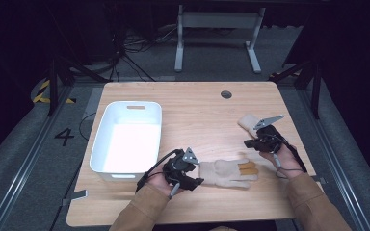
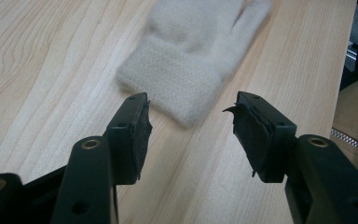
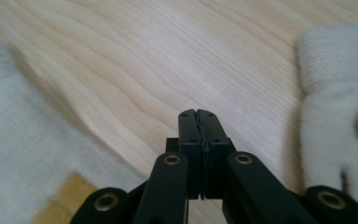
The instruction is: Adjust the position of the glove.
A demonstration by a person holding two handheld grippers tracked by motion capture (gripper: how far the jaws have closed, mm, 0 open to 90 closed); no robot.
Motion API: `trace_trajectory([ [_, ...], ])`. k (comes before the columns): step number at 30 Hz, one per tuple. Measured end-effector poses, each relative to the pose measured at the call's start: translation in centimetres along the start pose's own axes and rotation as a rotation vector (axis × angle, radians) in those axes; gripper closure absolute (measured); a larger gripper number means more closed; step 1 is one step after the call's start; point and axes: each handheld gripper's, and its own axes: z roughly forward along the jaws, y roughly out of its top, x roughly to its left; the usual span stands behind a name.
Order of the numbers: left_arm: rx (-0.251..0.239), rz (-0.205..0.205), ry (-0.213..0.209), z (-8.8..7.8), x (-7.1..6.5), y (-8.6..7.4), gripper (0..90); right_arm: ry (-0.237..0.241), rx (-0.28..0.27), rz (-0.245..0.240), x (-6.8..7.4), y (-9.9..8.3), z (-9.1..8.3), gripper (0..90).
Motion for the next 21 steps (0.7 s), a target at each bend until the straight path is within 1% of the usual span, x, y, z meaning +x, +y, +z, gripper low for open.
trace_trajectory([
  [1,0.0,0.0,0.001,0.0,0.0,0.0,46.3,-0.019,-0.012,0.006,-0.3,0.0,0.0,89.0],
  [3,0.003,-0.004,0.0,0.1,0.0,0.0,46.2,-0.034,-0.027,0.03,-0.7,0.0,-0.1,88.6],
  [5,0.004,0.001,0.0,0.2,0.0,0.1,46.2,-0.057,-0.051,0.042,-1.2,-0.1,-0.3,84.9],
  [6,0.007,0.003,0.0,0.2,0.0,0.1,46.2,-0.055,-0.056,0.058,-1.4,-0.2,-0.3,83.5],
  [7,0.01,0.006,-0.001,0.2,0.0,0.1,46.2,-0.042,-0.068,0.076,-1.7,-0.2,-0.4,83.1],
  [8,0.008,0.002,-0.001,0.3,0.0,0.1,46.2,-0.044,-0.084,0.088,-1.9,-0.2,-0.5,82.9],
  [10,0.006,0.002,0.001,0.3,-0.1,0.0,46.2,-0.064,-0.096,0.098,-2.3,-0.2,-0.6,81.8],
  [13,0.005,0.007,0.003,0.2,-0.1,0.1,46.2,-0.093,-0.105,0.092,-2.8,-0.1,-0.6,81.0],
  [14,0.002,0.003,0.003,0.2,-0.2,0.1,46.2,-0.102,-0.108,0.094,-2.9,-0.1,-0.6,80.4],
  [15,0.004,0.0,0.001,0.2,-0.2,0.0,46.2,-0.11,-0.114,0.103,-3.1,-0.2,-0.6,79.6],
  [18,0.007,0.004,0.0,0.2,-0.1,0.0,46.2,-0.101,-0.136,0.136,-3.8,-0.3,-0.7,78.1],
  [21,0.005,-0.004,-0.016,0.2,-0.1,0.0,46.4,-0.124,-0.154,0.161,-4.5,-0.4,-1.0,76.6],
])
